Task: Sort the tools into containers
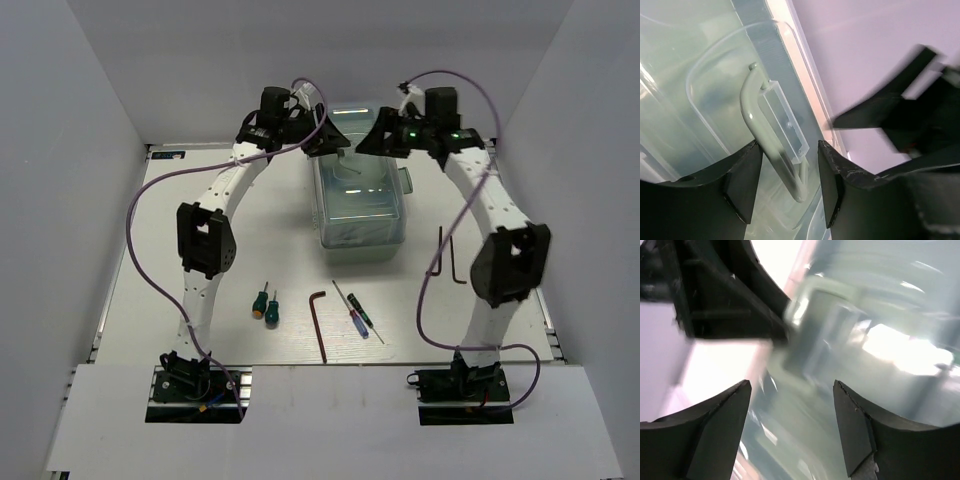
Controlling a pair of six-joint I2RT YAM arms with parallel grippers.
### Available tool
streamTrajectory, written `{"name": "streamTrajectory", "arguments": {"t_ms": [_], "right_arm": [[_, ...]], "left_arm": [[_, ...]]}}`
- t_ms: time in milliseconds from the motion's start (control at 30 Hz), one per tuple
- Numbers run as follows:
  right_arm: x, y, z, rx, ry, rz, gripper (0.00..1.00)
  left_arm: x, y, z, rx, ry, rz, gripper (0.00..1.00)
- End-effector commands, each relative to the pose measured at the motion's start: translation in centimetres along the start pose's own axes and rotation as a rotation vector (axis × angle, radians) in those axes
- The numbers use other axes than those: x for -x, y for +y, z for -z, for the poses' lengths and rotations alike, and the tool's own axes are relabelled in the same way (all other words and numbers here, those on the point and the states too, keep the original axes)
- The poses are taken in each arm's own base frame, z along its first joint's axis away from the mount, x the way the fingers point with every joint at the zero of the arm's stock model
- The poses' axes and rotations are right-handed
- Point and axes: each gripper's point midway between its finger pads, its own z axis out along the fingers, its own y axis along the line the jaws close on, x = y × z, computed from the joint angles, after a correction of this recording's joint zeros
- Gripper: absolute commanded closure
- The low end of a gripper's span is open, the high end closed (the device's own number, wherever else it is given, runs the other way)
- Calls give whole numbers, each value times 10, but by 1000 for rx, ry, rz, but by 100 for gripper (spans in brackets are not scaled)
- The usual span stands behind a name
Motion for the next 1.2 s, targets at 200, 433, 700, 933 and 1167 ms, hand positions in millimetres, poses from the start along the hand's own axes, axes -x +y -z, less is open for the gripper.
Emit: {"name": "streamTrajectory", "arguments": {"t_ms": [200, 433, 700, 933, 1167], "right_arm": [[10, -94, 137, -510, -142, 179, 28], [-24, -171, 100, -365, 33, -122, 19], [-24, -197, 58, -236, 37, -171, 18], [-42, -197, 28, -91, 56, -247, 29], [-68, -212, 20, -96, 111, -288, 39]], "left_arm": [[-38, 37, -10, 188, 88, 33, 49], [-44, 42, -14, 208, 97, 39, 65], [-44, 38, -12, 200, 86, 29, 81], [-46, 33, -15, 184, 92, 30, 91], [-43, 26, -17, 154, 82, 33, 99]]}}
